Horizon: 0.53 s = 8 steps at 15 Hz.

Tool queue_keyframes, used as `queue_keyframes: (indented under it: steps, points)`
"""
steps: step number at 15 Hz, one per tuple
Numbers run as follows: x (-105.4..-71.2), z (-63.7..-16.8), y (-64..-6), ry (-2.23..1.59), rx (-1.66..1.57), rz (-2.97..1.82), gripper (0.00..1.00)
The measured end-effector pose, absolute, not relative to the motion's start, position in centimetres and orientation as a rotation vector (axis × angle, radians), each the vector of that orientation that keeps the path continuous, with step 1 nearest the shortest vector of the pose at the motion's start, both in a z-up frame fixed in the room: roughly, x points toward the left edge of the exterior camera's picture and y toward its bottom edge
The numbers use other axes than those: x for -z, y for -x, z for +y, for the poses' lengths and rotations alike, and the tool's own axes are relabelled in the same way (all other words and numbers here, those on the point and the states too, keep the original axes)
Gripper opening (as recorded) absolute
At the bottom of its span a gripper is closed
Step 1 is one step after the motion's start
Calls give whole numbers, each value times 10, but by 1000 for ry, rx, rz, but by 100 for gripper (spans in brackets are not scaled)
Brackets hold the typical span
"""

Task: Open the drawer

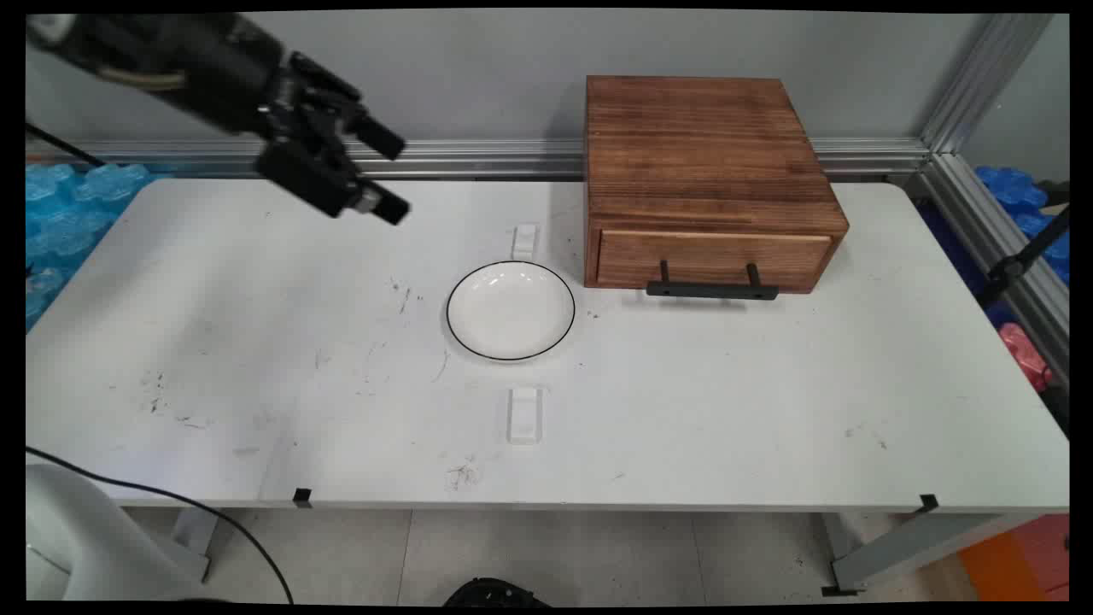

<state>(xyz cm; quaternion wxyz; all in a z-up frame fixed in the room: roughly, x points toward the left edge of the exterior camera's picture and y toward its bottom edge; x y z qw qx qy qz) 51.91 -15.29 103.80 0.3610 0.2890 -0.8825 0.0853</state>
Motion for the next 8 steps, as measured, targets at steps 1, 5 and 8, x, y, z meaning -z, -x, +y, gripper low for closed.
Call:
queue_keyframes:
  steps: [1, 5, 8]
  points:
    - [-1039, -159, -508, -743, -219, -2282, 100]
    - [-1040, -182, -470, -738, -220, -2317, 100]
    - [-1035, -202, -438, -730, -226, -2360, 100]
